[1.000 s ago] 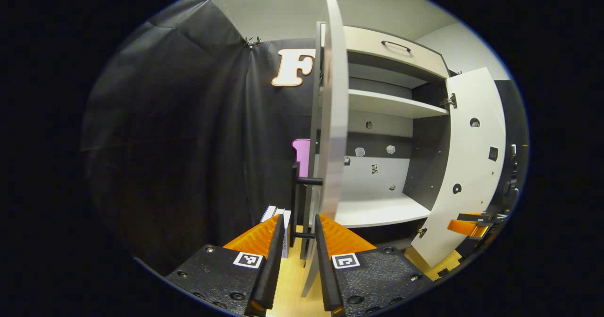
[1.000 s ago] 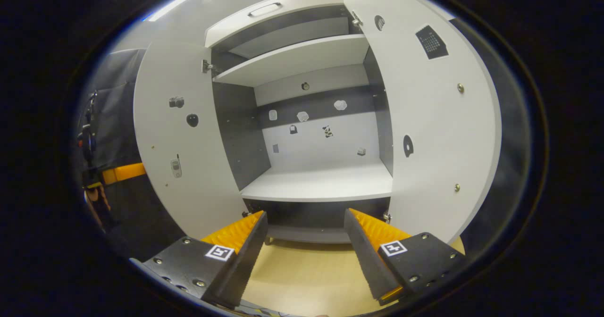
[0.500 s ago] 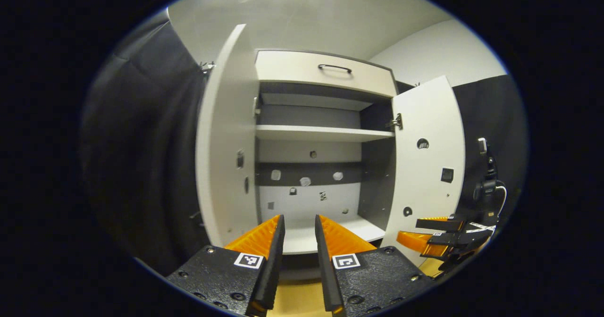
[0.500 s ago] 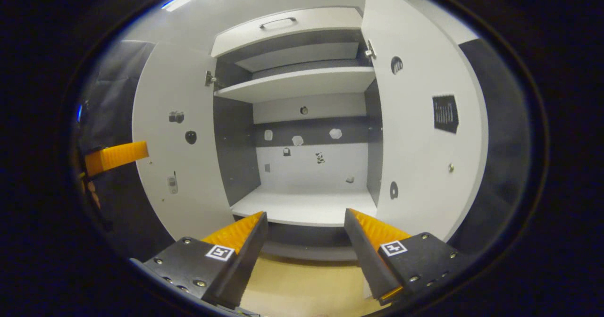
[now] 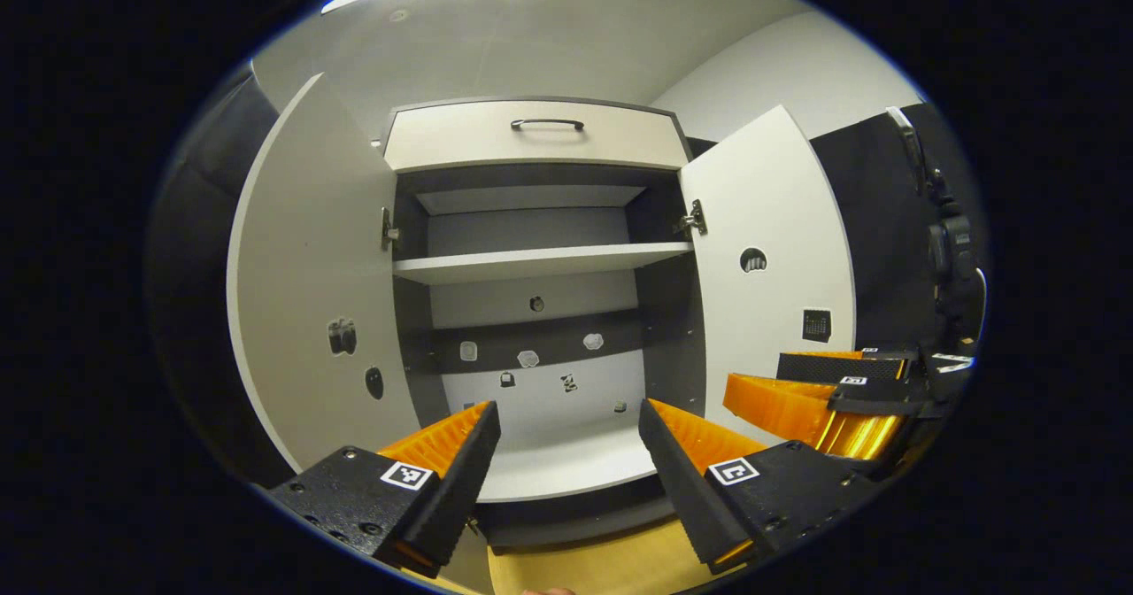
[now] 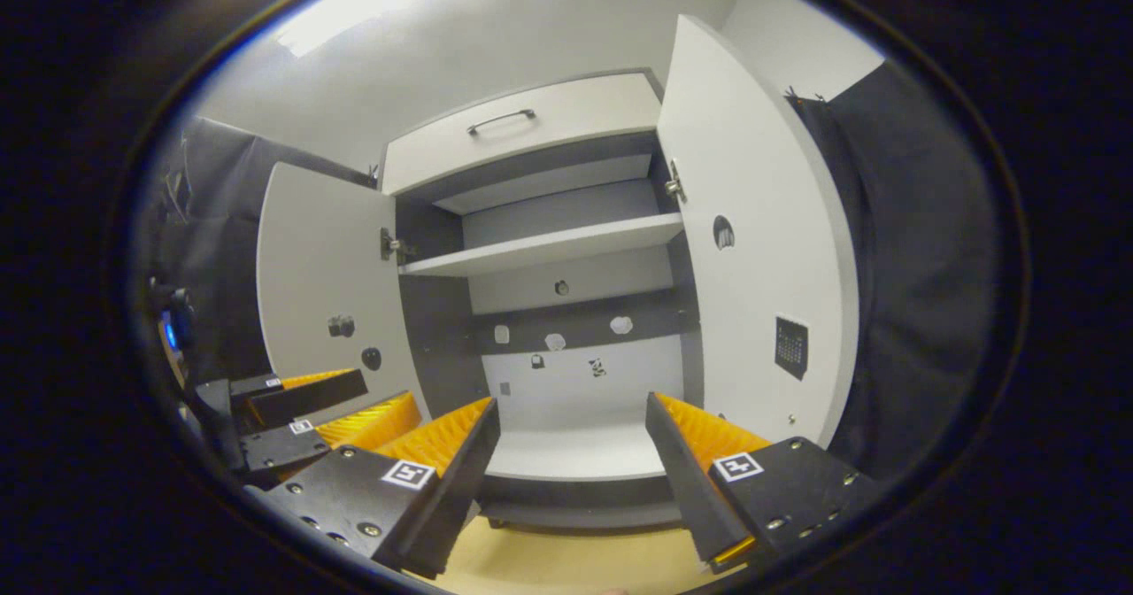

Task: Open the right door of the double-door shoe cabinet with the right hand, and open the left door with the left hand.

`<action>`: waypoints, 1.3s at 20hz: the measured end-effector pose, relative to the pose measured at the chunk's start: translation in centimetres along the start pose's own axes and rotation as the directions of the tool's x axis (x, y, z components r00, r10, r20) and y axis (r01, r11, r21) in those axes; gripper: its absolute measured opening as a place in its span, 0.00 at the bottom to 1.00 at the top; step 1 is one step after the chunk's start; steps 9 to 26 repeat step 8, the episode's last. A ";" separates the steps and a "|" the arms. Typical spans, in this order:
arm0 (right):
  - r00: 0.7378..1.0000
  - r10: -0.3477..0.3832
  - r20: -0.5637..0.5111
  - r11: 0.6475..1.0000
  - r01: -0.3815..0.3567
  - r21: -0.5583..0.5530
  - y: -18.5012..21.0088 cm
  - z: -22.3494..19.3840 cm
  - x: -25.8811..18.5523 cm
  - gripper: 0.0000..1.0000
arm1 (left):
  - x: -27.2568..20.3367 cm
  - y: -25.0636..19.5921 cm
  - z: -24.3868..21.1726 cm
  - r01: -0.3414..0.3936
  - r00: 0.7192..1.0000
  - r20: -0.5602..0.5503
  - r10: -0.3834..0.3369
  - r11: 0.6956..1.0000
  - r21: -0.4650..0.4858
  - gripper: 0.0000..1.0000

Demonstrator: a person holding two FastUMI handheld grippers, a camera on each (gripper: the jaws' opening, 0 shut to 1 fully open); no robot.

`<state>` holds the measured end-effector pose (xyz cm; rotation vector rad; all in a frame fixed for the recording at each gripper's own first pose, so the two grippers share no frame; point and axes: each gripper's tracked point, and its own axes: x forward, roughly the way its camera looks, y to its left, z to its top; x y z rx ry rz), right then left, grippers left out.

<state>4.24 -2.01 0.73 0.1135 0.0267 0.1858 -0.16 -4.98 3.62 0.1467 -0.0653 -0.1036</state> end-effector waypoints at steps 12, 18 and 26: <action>0.998 -0.047 0.037 0.999 0.046 0.010 -1.5 1.6 -2.0 0.98 | -0.3 -2.0 0.2 0.038 0.999 0.007 -0.038 0.997 -0.061 1.00; 0.998 -0.047 0.037 0.999 0.046 0.010 -1.5 1.6 -2.0 0.98 | -0.3 -2.0 0.2 0.038 0.999 0.007 -0.038 0.997 -0.061 1.00; 0.998 -0.047 0.037 0.999 0.046 0.010 -1.5 1.6 -2.0 0.98 | -0.3 -2.0 0.2 0.038 0.999 0.007 -0.038 0.997 -0.061 1.00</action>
